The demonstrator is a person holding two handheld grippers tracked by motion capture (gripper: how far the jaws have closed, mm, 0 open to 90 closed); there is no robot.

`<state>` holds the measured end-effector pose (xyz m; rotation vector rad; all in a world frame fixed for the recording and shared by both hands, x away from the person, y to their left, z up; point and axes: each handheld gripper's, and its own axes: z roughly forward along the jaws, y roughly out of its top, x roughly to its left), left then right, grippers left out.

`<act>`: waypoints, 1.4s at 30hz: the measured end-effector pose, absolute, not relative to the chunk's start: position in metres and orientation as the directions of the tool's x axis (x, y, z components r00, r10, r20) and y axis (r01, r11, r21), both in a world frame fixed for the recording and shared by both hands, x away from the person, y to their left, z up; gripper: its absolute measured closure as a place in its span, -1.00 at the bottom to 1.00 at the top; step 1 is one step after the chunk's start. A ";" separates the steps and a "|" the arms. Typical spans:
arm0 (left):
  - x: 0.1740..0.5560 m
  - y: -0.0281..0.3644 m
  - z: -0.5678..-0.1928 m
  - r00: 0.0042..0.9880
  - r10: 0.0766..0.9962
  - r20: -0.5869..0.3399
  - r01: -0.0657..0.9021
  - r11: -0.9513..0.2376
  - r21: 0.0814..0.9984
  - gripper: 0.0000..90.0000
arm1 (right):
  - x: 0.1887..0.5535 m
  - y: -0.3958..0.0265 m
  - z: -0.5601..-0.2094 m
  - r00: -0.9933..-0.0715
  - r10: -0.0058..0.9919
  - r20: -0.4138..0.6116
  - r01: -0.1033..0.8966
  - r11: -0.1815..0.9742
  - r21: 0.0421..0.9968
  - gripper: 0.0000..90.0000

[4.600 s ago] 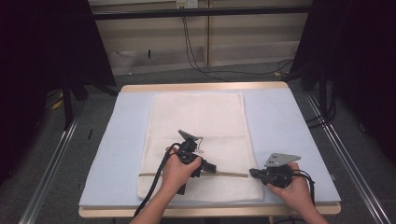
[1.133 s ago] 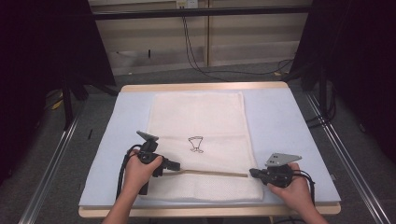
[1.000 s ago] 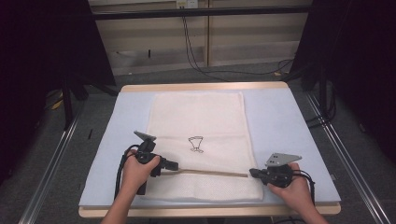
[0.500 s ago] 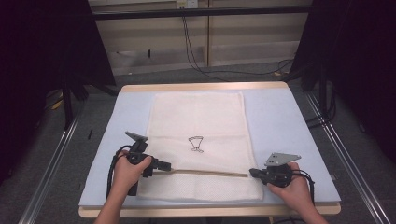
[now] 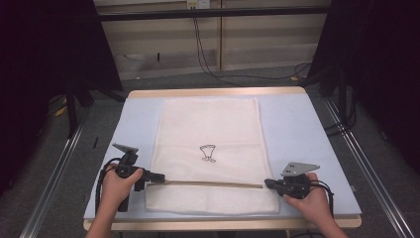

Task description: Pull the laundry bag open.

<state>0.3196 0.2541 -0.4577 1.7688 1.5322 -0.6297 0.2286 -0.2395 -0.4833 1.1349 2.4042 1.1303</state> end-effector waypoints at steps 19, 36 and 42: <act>0.312 0.304 -0.456 0.103 0.696 -0.710 0.979 0.055 0.196 0.95 | 0.228 -0.239 -0.483 -0.665 0.741 0.092 0.544 0.397 0.739 1.00; 0.309 0.317 -0.462 0.078 0.718 -0.692 0.982 0.065 0.178 0.94 | 0.228 -0.238 -0.483 -0.664 0.743 0.090 0.545 0.397 0.739 1.00; 0.309 0.315 -0.458 0.076 0.712 -0.698 0.975 0.093 0.202 0.94 | 0.228 -0.239 -0.483 -0.661 0.744 0.095 0.548 0.392 0.739 1.00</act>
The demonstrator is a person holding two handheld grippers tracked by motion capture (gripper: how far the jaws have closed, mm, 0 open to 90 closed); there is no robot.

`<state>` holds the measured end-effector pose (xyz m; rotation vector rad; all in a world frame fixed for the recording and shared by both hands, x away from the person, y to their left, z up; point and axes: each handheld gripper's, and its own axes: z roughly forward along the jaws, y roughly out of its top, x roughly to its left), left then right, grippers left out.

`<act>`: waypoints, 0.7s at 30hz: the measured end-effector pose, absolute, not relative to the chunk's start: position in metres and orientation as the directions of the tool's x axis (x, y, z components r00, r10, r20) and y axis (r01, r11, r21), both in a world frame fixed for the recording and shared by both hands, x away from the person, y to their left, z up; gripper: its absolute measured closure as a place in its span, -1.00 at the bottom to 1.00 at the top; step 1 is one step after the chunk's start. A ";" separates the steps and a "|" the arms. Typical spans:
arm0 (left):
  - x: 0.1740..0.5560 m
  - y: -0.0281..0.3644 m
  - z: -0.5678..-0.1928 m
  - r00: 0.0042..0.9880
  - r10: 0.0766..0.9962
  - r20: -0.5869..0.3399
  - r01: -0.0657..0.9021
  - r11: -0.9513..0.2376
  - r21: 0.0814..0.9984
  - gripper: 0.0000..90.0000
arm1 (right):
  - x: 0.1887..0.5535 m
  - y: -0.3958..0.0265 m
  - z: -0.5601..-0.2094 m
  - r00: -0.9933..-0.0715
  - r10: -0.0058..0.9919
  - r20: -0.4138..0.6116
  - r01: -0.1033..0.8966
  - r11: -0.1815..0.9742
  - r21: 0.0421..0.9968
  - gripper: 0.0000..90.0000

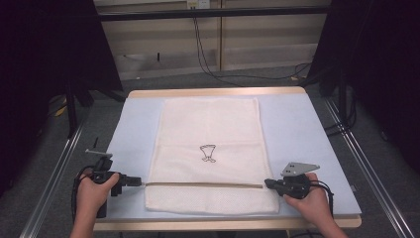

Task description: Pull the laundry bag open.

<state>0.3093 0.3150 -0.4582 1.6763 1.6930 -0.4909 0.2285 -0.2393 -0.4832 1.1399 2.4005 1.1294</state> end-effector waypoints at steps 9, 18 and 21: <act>0.314 0.319 -0.449 0.135 0.763 -0.632 0.899 0.174 0.401 0.36 | 0.233 -0.266 -0.466 -0.515 0.855 0.068 0.472 0.216 0.855 0.17; 0.319 0.317 -0.454 0.148 0.840 -0.523 0.828 0.184 0.530 -0.06 | 0.241 -0.284 -0.474 -0.422 0.906 -0.009 0.497 0.240 0.834 -0.31; 0.320 0.316 -0.457 0.163 0.862 -0.480 0.805 0.165 0.570 -0.18 | 0.244 -0.285 -0.475 -0.412 0.911 -0.007 0.510 0.237 0.827 -0.37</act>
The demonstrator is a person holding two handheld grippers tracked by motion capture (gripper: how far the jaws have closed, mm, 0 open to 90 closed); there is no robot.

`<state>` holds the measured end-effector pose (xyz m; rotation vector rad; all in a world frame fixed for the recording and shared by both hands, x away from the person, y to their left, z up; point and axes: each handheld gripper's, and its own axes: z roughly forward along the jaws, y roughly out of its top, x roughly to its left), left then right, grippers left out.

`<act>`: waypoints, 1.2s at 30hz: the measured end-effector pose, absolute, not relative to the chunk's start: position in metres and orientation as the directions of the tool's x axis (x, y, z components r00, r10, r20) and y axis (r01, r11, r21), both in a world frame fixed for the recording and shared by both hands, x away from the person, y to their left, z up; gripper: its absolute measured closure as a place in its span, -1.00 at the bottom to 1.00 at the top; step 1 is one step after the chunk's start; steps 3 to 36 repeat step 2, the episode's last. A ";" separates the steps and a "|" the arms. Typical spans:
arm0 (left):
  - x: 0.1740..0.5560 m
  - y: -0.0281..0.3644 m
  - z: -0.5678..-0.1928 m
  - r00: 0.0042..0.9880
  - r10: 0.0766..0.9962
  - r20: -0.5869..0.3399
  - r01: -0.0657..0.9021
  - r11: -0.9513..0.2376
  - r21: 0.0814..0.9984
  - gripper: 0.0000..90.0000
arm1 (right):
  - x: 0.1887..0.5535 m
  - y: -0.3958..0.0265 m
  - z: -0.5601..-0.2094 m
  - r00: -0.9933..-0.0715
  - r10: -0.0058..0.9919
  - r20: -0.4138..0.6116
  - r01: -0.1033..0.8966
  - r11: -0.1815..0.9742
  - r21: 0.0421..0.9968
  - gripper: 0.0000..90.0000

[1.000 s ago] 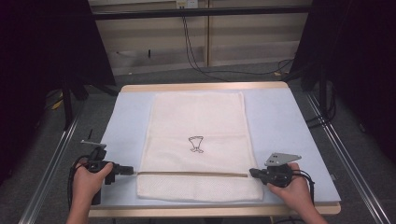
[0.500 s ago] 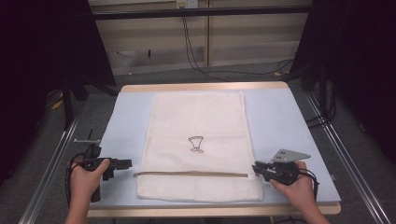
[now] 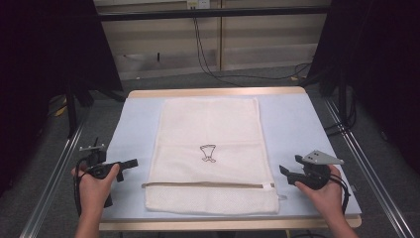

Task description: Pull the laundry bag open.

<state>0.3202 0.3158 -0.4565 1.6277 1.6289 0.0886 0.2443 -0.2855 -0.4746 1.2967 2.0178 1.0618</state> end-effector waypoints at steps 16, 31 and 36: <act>0.321 0.315 -0.458 0.185 0.882 -0.433 0.792 0.127 0.597 -0.26 | 0.247 -0.287 -0.476 -0.402 0.916 -0.010 0.525 0.240 0.817 -0.41; 0.321 0.315 -0.458 0.185 0.882 -0.433 0.792 0.127 0.597 -0.26 | 0.247 -0.287 -0.476 -0.402 0.916 -0.010 0.525 0.240 0.817 -0.41; 0.321 0.315 -0.458 0.185 0.882 -0.433 0.792 0.127 0.597 -0.26 | 0.247 -0.287 -0.476 -0.402 0.916 -0.010 0.525 0.240 0.817 -0.41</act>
